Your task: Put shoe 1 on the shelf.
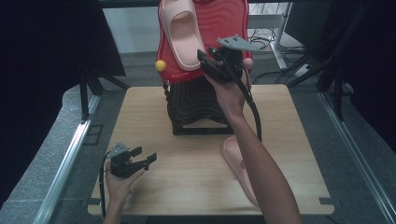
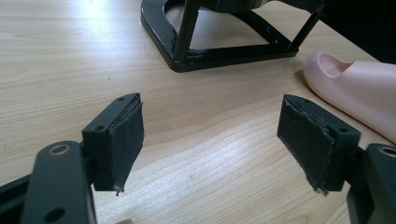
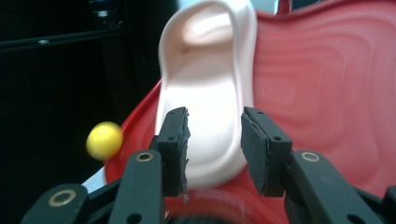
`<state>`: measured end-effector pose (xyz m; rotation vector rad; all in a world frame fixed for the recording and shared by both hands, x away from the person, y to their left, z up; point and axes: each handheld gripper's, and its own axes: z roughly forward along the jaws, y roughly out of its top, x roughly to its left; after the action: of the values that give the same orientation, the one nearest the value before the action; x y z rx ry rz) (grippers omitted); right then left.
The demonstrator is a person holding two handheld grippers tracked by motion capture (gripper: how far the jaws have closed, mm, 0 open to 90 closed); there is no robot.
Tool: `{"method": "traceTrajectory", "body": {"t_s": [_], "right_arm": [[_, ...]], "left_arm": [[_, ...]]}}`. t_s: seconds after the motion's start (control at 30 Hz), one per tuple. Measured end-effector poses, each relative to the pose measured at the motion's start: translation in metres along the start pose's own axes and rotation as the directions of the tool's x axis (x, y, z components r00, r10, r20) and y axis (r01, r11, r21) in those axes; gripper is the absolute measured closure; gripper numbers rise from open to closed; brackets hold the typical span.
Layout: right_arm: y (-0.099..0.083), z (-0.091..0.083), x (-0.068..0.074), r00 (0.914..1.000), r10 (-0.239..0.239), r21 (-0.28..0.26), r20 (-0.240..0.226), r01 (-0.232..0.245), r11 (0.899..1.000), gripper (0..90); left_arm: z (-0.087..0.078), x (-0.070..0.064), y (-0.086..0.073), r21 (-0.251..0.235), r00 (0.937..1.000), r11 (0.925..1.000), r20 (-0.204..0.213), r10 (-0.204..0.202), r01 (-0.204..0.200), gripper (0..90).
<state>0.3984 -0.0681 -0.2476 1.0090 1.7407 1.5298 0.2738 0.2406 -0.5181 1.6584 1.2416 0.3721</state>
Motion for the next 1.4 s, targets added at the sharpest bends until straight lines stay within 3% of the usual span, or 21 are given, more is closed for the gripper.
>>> {"method": "traceTrajectory", "body": {"t_s": [0.37,0.63,0.9,1.4], "right_arm": [[-0.04,-0.06,-0.002,0.9935,-0.049,-0.019,-0.102,0.048,0.999,61.4],[-0.071,-0.094,-0.008,0.9892,-0.062,-0.007,-0.133,0.061,0.998,61.4],[-0.111,-0.107,-0.018,0.987,-0.059,0.058,-0.149,0.068,0.996,61.4],[-0.176,-0.121,-0.045,0.991,-0.015,0.167,-0.133,0.037,0.985,61.3]], "left_arm": [[0.002,-0.003,-0.001,0.0,1.0,1.0,0.007,0.003,-0.003,22.9],[0.005,-0.006,-0.001,0.007,0.9999,0.9999,0.006,0.011,-0.011,22.9],[0.006,-0.006,-0.001,0.012,0.9999,0.9999,0.005,0.011,-0.011,22.9],[0.008,-0.008,-0.003,0.018,0.9999,0.9998,0.001,0.011,-0.011,22.9]]}}
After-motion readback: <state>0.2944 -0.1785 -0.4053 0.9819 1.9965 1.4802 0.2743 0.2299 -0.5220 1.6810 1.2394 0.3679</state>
